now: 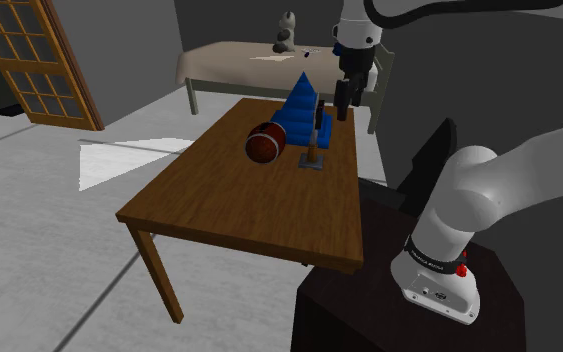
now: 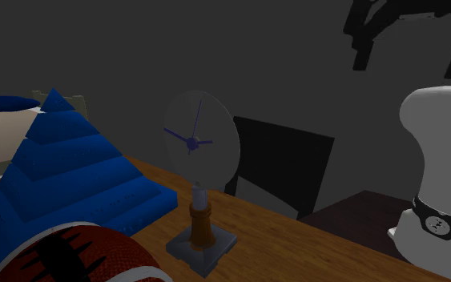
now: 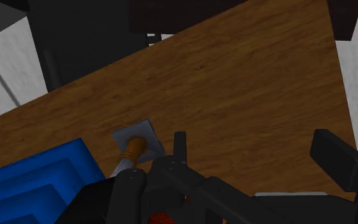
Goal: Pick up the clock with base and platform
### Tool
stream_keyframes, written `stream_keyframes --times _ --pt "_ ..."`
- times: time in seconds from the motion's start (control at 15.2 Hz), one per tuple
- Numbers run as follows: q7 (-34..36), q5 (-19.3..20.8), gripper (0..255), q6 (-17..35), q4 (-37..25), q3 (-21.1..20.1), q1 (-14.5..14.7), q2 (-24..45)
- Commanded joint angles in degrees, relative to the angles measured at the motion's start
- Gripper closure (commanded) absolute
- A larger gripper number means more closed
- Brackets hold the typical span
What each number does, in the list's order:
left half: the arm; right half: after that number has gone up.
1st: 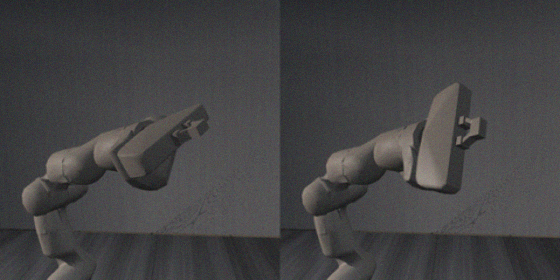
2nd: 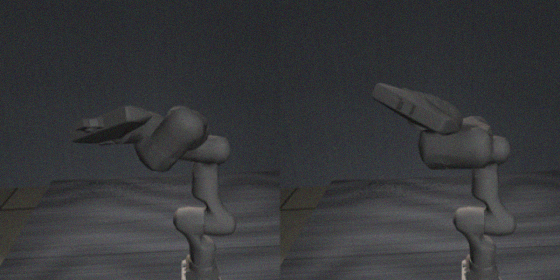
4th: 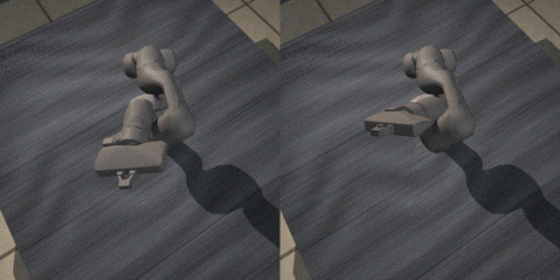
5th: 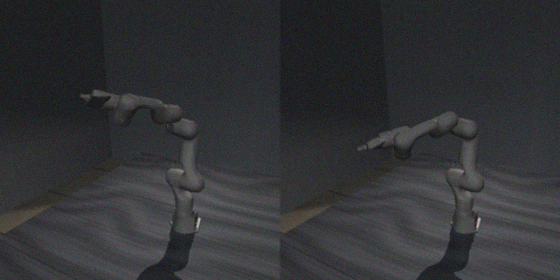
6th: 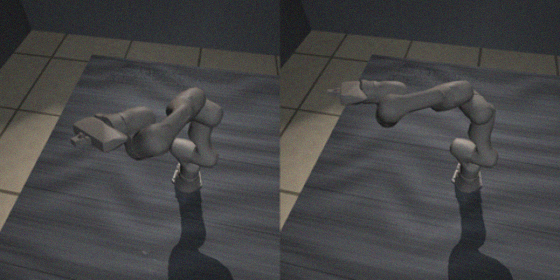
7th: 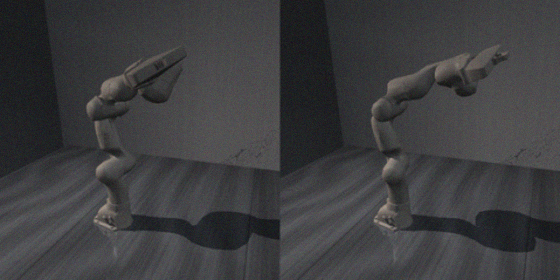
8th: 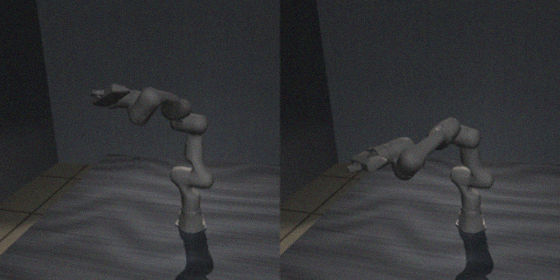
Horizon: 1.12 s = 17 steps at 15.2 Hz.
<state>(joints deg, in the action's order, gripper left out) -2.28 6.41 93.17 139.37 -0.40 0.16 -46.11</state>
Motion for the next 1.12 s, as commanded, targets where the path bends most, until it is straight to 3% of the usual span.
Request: stream_keyframes --times 0.0,0.46,1.06 --pt "0.00 0.00 0 0.00 0.00 0.00 0.00 0.00" --pt "15.07 -0.95 0 4.83 -11.09 -0.42 -6.78 17.16" --pt "32.43 -1.74 0 5.81 -27.05 2.31 -13.76 35.28"
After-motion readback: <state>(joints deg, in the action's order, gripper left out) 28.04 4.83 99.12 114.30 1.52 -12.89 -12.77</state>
